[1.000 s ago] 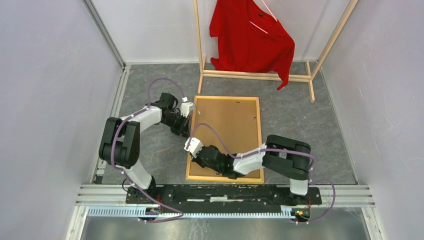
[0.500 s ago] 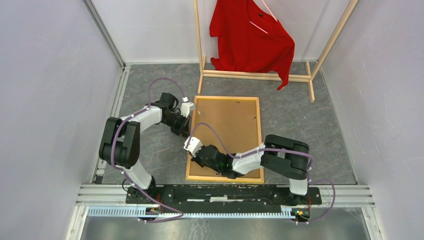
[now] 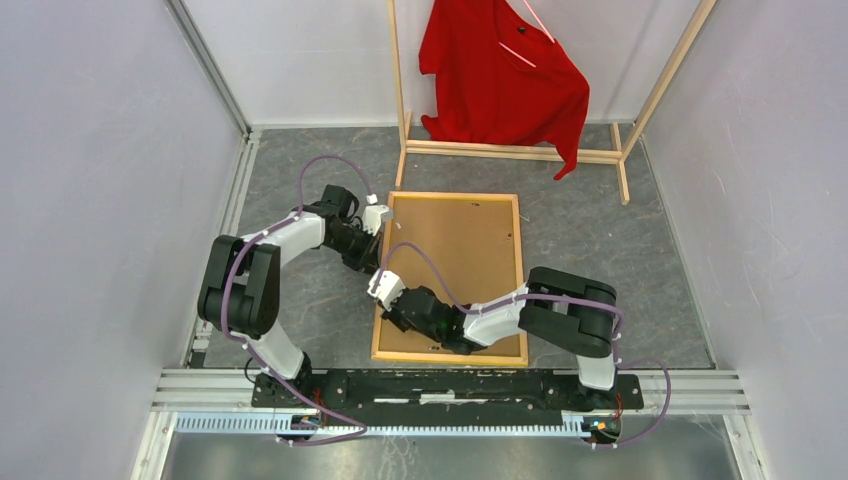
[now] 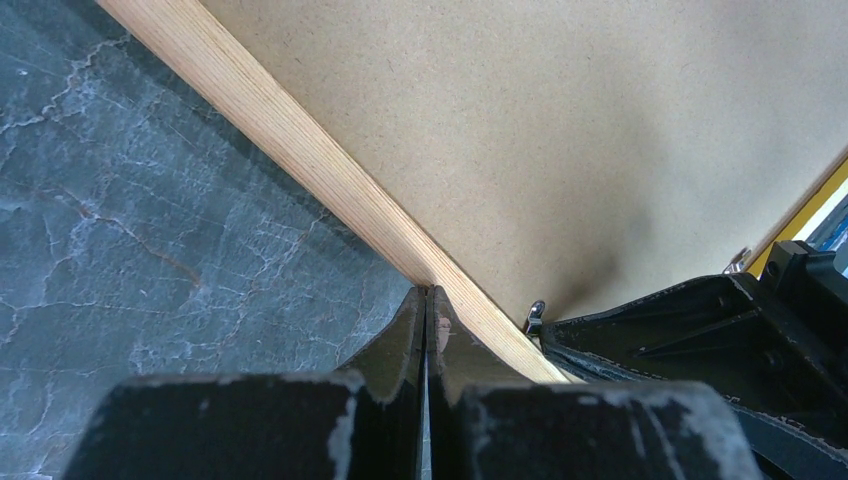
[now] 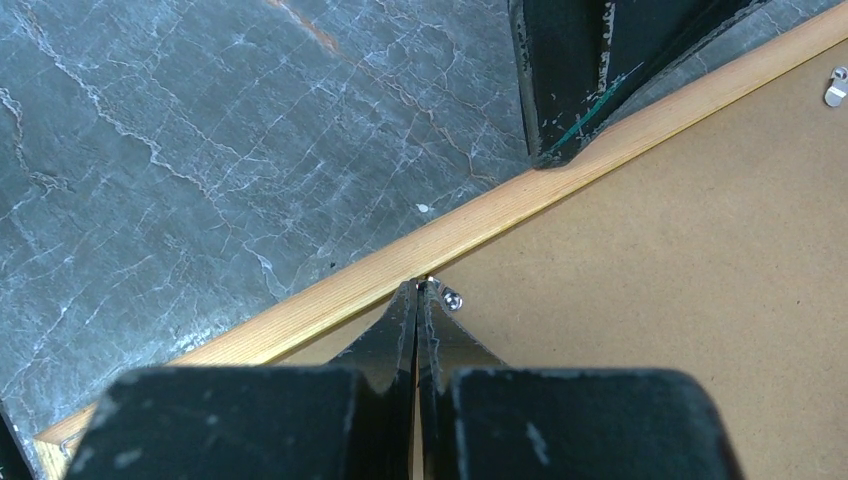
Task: Put the photo into the frame
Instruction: Install the photo frame at the center of the board.
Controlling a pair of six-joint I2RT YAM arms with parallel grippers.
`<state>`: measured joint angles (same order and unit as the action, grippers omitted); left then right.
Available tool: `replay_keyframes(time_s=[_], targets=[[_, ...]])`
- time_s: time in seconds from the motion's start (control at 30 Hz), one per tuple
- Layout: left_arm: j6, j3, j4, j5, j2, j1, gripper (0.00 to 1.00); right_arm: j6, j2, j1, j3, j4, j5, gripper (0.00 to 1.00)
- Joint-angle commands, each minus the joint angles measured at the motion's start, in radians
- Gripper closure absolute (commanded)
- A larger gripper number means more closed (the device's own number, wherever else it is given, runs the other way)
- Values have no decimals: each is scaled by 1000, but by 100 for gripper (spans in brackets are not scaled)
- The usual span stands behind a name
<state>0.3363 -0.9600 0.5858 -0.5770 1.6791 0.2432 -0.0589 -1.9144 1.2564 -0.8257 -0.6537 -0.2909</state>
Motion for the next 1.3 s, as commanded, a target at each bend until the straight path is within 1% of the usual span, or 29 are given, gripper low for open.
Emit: replay_keyframes(time_s=[0.0, 0.17, 0.3, 0.4, 0.57, 0.9, 0.97, 1.13, 1.2, 1.27], targets=[[73, 31, 8, 80, 20, 22, 96, 3, -21, -9, -31, 3, 18, 100], [70, 36, 9, 86, 12, 22, 96, -1, 51, -10, 8, -29, 44, 100], [66, 33, 10, 89, 2, 22, 96, -23, 142, -9, 81, -62, 48, 100], [66, 28, 16, 91, 5, 22, 96, -46, 171, -10, 126, -73, 46, 100], [65, 23, 16, 90, 20, 22, 96, -65, 135, -10, 136, -74, 44, 100], [63, 23, 16, 86, 13, 22, 96, -58, 73, -18, 79, -61, 57, 100], [58, 19, 19, 84, 6, 22, 96, -61, 93, -32, 80, -52, 47, 100], [46, -24, 42, 78, -4, 22, 96, -68, 130, -80, 71, -30, 80, 100], [39, -53, 51, 86, -8, 19, 95, -94, 175, -131, 84, -32, 93, 100], [30, -87, 52, 97, -9, 11, 94, -130, 216, -207, 83, -31, 144, 99]])
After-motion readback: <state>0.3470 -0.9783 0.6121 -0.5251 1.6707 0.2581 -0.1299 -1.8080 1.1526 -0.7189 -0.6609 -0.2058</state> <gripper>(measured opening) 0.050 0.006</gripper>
